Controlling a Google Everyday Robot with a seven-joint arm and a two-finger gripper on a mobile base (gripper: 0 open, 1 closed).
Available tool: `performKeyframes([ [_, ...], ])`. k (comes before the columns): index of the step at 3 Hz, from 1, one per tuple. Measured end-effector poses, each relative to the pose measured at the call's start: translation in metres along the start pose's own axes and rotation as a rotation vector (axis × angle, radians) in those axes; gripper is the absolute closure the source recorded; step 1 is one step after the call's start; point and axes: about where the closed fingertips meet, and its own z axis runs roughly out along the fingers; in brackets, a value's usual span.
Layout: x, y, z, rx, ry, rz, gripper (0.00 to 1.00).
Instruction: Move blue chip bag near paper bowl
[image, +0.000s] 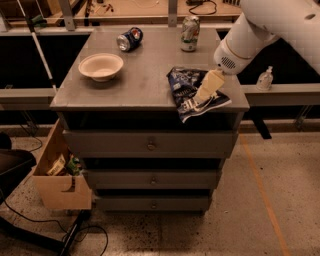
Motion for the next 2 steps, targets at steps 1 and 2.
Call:
performKeyframes([
  [1,0.0037,-0.0074,0.0269,-0.027,0.007,0.049,0.47],
  [2,0.0009,-0.013,0.028,-0.037,-0.01,0.065,0.7],
])
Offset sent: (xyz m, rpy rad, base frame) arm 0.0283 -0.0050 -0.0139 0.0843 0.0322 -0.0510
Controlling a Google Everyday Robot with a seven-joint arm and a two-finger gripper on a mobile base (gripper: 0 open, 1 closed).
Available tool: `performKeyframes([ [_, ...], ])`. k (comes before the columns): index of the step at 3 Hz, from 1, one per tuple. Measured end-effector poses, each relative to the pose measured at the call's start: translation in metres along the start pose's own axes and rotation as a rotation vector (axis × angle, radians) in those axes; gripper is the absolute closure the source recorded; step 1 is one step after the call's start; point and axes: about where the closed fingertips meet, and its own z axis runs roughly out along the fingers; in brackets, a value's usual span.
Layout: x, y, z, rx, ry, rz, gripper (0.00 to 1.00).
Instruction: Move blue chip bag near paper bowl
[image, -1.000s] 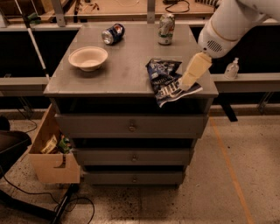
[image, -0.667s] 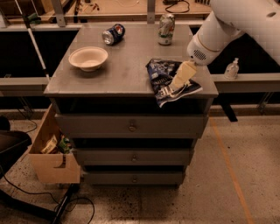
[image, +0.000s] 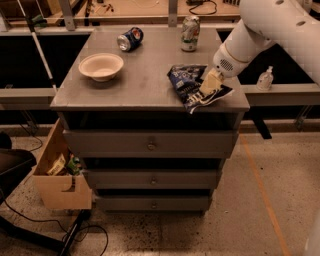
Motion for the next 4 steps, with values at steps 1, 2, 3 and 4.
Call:
performKeyframes([
  [1,-0.025,0.005,-0.02,-0.01,-0.065,-0.046,0.94],
  [2,-0.058,0.012,-0.041,-0.009,-0.129,-0.124,1.0],
  [3,-0.095,0.014,-0.047,-0.01,-0.171,-0.174,1.0],
  [4,-0.132,0.013,-0.037,-0.024,-0.202,-0.169,1.0],
])
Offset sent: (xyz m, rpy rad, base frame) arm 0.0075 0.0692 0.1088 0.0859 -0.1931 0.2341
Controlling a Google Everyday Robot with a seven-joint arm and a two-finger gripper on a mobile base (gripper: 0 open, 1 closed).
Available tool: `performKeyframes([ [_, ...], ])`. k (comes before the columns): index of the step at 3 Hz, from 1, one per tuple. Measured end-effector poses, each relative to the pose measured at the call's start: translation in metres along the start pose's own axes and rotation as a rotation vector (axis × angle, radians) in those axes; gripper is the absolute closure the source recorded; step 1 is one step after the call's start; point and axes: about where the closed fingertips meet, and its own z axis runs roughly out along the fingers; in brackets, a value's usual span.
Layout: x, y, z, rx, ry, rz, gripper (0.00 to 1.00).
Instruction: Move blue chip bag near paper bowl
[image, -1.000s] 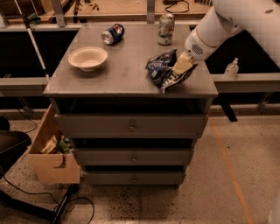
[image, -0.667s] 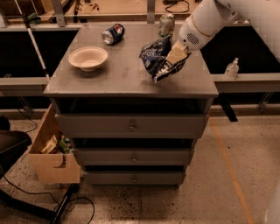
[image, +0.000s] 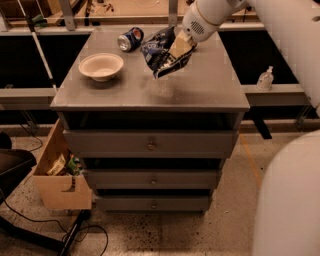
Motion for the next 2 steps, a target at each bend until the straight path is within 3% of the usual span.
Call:
performKeyframes([
  [1,-0.023,-0.018,0.029,0.006,-0.009,0.065,1.0],
  [2,-0.029,-0.032,0.047,0.01,-0.01,0.118,1.0],
])
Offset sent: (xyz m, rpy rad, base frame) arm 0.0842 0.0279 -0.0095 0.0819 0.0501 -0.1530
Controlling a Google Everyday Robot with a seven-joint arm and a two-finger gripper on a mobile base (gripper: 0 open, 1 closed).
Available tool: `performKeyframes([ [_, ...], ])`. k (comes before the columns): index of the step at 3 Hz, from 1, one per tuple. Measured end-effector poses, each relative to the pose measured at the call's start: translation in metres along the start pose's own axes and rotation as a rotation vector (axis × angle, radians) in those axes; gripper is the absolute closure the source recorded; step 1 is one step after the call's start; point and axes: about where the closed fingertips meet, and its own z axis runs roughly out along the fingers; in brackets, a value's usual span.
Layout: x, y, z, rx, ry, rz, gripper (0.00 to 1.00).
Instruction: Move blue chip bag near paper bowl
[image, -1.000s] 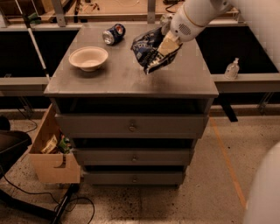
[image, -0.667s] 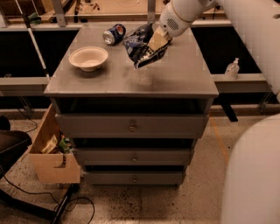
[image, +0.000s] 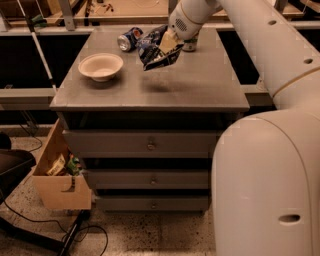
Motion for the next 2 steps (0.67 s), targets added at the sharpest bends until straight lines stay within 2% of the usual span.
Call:
performKeyframes([
  [1,-0.006,-0.001,0.022,-0.007,0.007,0.042,0.82],
  [2,-0.014,0.009,0.05,-0.023,0.022,0.075,0.57],
])
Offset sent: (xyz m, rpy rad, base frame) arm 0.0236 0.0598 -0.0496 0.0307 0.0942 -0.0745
